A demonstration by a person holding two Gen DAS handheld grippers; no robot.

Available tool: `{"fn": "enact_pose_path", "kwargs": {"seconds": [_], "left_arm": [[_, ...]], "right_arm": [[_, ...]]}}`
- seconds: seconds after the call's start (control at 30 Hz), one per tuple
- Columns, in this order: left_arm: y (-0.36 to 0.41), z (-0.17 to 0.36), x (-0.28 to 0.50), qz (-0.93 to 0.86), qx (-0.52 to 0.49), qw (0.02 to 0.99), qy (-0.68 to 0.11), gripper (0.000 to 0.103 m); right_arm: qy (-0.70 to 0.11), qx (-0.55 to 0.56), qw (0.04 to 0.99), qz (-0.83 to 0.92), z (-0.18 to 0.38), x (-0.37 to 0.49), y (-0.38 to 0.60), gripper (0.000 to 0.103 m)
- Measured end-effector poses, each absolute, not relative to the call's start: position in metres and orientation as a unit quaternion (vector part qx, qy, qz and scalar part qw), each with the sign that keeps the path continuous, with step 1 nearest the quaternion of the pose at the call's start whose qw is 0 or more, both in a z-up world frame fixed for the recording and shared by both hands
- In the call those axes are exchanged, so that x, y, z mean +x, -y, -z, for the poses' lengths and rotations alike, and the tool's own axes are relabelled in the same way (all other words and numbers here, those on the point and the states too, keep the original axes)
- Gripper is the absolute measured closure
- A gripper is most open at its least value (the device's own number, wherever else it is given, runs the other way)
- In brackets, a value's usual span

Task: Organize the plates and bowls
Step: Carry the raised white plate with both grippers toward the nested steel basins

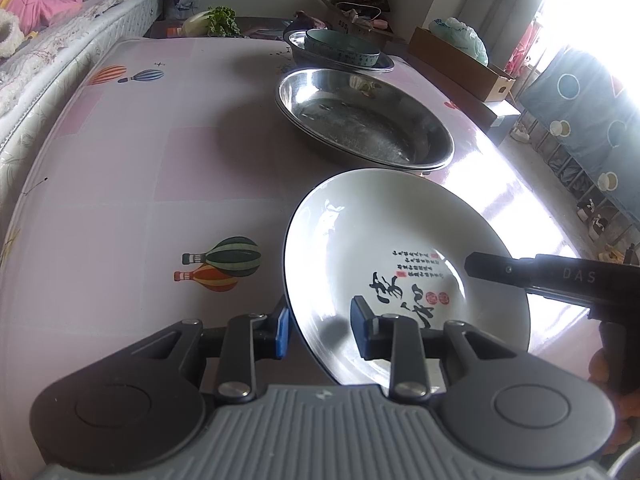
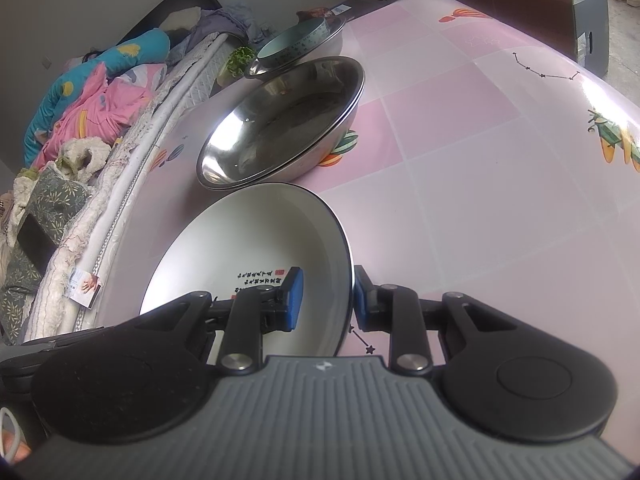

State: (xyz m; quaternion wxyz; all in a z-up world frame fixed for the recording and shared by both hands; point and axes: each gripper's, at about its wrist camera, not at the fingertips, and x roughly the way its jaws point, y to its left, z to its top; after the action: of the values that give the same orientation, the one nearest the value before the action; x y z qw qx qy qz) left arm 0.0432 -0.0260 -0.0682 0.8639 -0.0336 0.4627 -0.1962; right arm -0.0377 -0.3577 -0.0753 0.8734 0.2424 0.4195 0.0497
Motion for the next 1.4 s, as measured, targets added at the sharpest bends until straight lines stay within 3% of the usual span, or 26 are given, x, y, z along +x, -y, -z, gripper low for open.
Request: {"fn": "enact_pose_path", "kwargs": {"seconds": [1.4], "left_arm": [[0.048, 0.068, 0.035, 0.162, 0.044, 0.897, -0.409, 0.066]], "right_arm": [[-0.399, 0.197, 0.894, -0.047, 0.074, -0.047, 0.347, 0.080]]}}
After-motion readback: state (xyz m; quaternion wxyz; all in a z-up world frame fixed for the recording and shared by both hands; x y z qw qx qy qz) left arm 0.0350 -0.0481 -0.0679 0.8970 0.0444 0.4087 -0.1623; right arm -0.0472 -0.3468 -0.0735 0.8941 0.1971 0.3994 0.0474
